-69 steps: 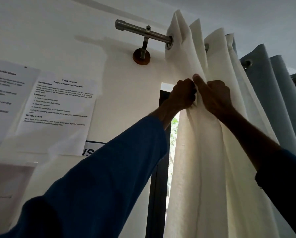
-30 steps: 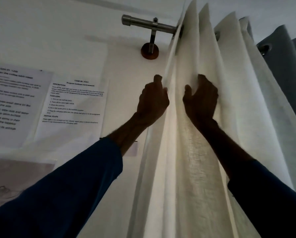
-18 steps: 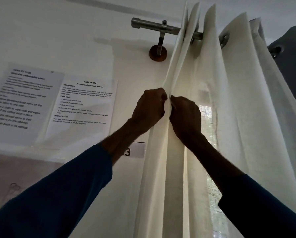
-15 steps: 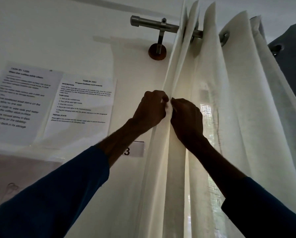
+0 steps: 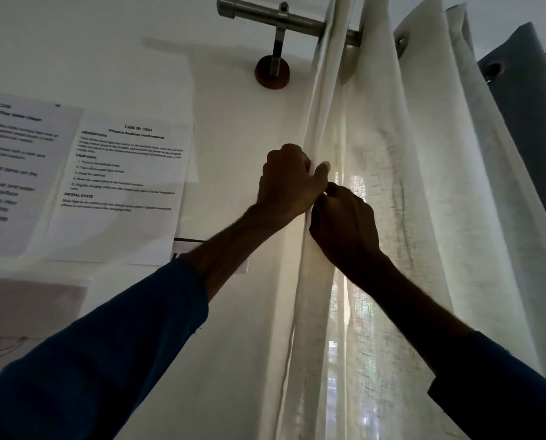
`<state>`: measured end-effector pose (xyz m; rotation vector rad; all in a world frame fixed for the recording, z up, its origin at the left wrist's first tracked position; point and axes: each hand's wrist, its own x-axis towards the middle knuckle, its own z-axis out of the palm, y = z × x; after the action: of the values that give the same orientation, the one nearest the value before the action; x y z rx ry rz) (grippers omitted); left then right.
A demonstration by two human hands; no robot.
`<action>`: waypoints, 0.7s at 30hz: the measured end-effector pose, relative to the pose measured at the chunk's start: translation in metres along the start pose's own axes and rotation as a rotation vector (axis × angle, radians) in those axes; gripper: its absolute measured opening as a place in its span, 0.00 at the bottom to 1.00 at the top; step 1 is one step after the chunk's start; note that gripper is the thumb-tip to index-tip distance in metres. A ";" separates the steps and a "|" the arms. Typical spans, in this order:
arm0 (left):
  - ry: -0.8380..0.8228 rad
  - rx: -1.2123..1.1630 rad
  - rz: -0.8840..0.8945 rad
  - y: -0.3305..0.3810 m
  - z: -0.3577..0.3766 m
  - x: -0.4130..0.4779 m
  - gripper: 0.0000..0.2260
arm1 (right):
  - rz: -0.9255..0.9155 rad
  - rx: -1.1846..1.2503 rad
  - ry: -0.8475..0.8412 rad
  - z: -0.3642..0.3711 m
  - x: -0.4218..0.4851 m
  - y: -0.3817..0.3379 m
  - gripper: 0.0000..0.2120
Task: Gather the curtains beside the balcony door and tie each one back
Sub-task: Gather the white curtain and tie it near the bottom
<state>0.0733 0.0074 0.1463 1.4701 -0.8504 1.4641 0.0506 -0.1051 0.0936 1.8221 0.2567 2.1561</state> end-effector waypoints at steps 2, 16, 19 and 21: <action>-0.017 0.077 -0.002 0.002 0.002 0.002 0.12 | -0.006 -0.049 -0.021 -0.002 -0.004 0.004 0.09; -0.207 0.181 0.135 0.007 0.008 -0.010 0.09 | -0.069 0.055 -0.164 -0.043 -0.003 0.051 0.21; -0.098 0.138 0.076 0.001 0.015 -0.004 0.07 | -0.059 -0.035 -0.042 -0.047 0.014 0.069 0.24; -0.051 0.135 0.029 -0.003 0.020 0.000 0.07 | 0.012 -0.084 0.050 -0.056 0.027 0.078 0.24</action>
<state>0.0845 -0.0097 0.1475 1.6074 -0.8198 1.5363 -0.0173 -0.1656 0.1343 1.7299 0.1646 2.1890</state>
